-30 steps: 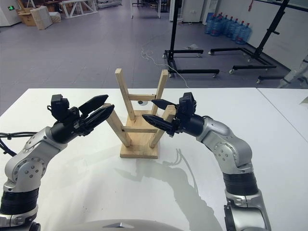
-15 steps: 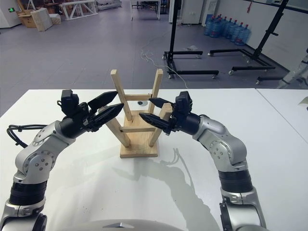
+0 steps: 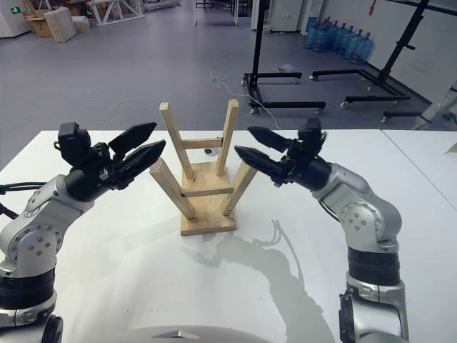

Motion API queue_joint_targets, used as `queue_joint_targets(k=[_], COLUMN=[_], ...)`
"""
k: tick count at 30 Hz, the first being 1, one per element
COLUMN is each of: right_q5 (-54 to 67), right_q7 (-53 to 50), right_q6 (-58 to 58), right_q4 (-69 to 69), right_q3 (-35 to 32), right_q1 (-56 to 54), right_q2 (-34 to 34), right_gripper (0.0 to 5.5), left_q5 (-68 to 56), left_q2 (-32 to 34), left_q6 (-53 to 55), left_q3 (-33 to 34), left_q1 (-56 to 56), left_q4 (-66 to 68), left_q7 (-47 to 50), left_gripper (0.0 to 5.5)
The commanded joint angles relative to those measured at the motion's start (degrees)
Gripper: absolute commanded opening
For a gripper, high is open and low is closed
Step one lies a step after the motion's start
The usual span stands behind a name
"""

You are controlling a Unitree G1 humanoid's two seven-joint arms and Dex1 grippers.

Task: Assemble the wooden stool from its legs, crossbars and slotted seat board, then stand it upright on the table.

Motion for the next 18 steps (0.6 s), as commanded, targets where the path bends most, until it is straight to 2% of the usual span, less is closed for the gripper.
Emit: queue_joint_targets(k=[1,5,9,12,18], right_q5=[-3.32,-17.18,-28.90,-28.45,-22.58], right_q7=[-7.32,-14.46,-10.87,-7.53,-2.76], right_q6=[-2.41,-9.90,-17.04,-16.23,-7.75], right_q4=[6.55,17.52,20.58,11.44,-14.20], right_q3=[-1.52,5.08,16.13,18.79,21.45], right_q1=[-4.97,-8.59,-5.39,0.66,14.39], right_q2=[2.13,5.82,7.41,6.78,-0.65], right_gripper=[4.33,4.33,4.33,4.33,4.33], left_q5=[-0.86,-1.12,-1.38,-0.16,-0.63], left_q2=[0.58,0.45,1.25,3.48,5.78], left_q6=[0.28,-0.25,0.09,0.65,-1.04], left_q3=[1.97,3.73,6.10,8.52,21.02], left_q1=[1.53,2.28,3.49,9.63,17.72], left_q4=[-2.70,-3.43,-3.13,-3.20,-0.53], left_q7=[1.97,3.77,5.61,4.10,5.80], left_gripper=[3.37,3.37,3.37,3.37,3.37])
